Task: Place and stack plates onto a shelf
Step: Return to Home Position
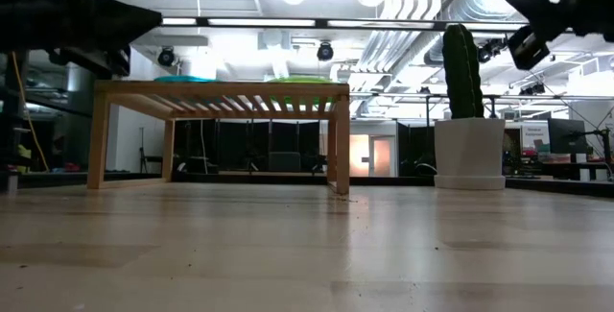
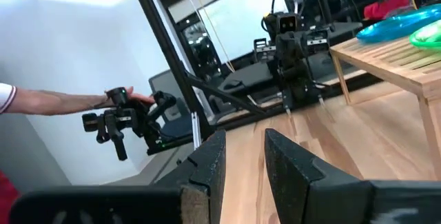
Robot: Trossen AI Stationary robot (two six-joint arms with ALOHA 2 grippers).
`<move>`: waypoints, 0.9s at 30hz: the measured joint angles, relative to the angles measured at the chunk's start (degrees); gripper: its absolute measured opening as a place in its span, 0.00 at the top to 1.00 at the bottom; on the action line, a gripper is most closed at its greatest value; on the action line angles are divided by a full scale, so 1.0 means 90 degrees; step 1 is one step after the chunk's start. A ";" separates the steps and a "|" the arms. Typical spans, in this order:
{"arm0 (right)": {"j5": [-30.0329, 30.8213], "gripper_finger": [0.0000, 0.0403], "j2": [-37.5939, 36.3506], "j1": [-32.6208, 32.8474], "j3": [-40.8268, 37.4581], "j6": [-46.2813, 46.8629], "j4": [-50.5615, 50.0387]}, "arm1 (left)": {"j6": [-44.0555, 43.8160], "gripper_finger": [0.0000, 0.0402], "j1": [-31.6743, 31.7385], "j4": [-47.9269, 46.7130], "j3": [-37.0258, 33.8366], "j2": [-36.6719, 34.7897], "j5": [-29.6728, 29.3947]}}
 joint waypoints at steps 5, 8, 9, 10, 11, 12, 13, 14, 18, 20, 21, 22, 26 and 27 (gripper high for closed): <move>-0.0023 0.80 -0.0186 0.0000 -0.0478 -0.0016 0.0394 | -0.0002 1.00 0.0002 -0.0030 0.0000 -0.0549 -0.0001; -0.0021 0.80 -0.0228 0.0000 -0.0615 -0.0255 0.0584 | -0.0004 1.00 0.0010 -0.0123 -0.0002 -0.0548 -0.0009; -0.0019 0.80 -0.0226 0.0000 -0.0615 -0.0388 0.0590 | -0.0004 1.00 0.0010 -0.0160 -0.0002 -0.0548 -0.0009; -0.0005 0.80 -0.0230 0.0000 -0.0615 -0.0559 0.0614 | -0.0004 1.00 0.0010 -0.0274 0.0000 -0.0549 -0.0009; 0.0027 0.80 -0.0233 0.0000 -0.0615 -0.0683 0.0612 | -0.0004 1.00 0.0010 -0.0459 0.0000 -0.0548 -0.0007; 0.0061 0.80 -0.0231 0.0000 -0.0615 -0.0754 0.0600 | -0.0004 1.00 0.0010 -0.0660 -0.0002 -0.0546 -0.0010; 0.0097 0.80 -0.0226 0.0000 -0.0615 -0.0810 0.0557 | -0.0004 1.00 0.0010 -0.0821 -0.0002 -0.0546 -0.0009; 0.0135 0.80 -0.0226 0.0000 -0.0615 -0.0832 0.0478 | -0.0004 1.00 0.0009 -0.1001 -0.0002 -0.0549 -0.0007; 0.0167 0.80 -0.0223 0.0000 -0.0615 -0.0534 0.0069 | -0.0002 1.00 -0.0007 -0.1470 0.0001 -0.0539 0.0130; -0.0022 0.80 -0.0223 0.0002 -0.0615 -0.0408 -0.0107 | -0.0002 1.00 -0.0007 -0.1456 0.0002 -0.0551 0.0272; -0.0162 0.80 -0.0215 0.0002 -0.0615 -0.0389 -0.0179 | -0.0003 1.00 -0.0007 -0.1485 0.0000 -0.0548 0.0308; -0.0263 0.80 -0.0213 0.0002 -0.0615 -0.0388 -0.0252 | -0.0002 1.00 -0.0007 -0.1499 0.0000 -0.0546 0.0327; -0.0209 0.80 -0.0200 0.0002 -0.0615 -0.0424 -0.0545 | -0.0002 1.00 -0.0007 -0.1475 0.0000 -0.0547 0.0325; -0.0145 0.80 -0.0187 0.0002 -0.0615 -0.0375 -0.0553 | -0.0002 1.00 -0.0007 -0.1475 0.0000 -0.0548 0.0325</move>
